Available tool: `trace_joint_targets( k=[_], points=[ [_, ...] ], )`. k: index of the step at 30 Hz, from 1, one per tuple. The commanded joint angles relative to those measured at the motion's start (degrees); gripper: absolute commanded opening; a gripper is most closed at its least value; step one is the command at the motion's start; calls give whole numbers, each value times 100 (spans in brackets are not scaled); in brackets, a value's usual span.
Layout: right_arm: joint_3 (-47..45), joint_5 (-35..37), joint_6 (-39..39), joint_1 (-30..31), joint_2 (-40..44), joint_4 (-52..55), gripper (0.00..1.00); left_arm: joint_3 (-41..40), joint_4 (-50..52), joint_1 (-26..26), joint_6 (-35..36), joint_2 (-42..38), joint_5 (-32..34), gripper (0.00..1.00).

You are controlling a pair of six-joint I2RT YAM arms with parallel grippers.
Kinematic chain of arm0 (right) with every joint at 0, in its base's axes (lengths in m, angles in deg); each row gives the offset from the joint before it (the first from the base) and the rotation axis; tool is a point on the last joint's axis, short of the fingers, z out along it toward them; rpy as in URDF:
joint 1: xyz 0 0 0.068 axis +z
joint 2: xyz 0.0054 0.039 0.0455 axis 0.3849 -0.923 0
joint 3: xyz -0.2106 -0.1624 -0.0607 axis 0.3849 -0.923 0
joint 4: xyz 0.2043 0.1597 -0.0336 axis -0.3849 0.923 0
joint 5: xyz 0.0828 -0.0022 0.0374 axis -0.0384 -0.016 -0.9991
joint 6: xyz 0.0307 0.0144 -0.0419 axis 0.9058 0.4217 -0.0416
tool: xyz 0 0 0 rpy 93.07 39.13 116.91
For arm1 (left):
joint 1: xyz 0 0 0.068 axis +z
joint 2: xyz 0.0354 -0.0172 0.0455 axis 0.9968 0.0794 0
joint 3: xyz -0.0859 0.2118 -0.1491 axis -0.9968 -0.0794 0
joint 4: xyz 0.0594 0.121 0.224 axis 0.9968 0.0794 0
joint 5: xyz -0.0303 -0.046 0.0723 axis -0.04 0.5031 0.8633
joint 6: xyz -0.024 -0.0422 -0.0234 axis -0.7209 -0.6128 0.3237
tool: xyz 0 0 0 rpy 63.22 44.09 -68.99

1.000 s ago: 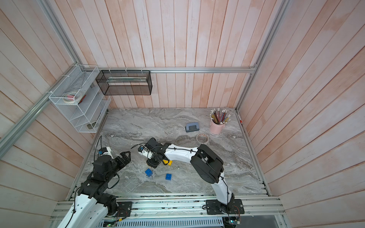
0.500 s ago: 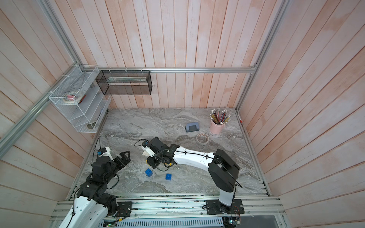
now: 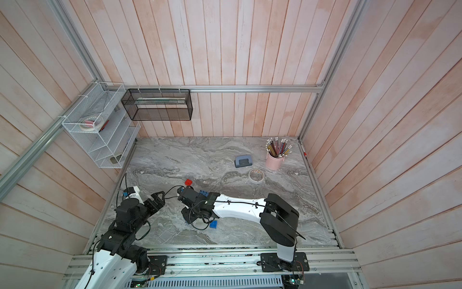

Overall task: Assemble a spoon with lego
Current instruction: Assemble the lego brick with the lego brick.

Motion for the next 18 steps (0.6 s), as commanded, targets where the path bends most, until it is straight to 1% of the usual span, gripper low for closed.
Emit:
trace_joint_targets(
  k=[1,18],
  points=[
    [-51,225,89,49,-106,-16,0,-88,-97,-17,110,-56,-83,100],
    [-166,267,159,220,-269,-98,0,-100,-91,-21,102,-78,-59,100]
  ],
)
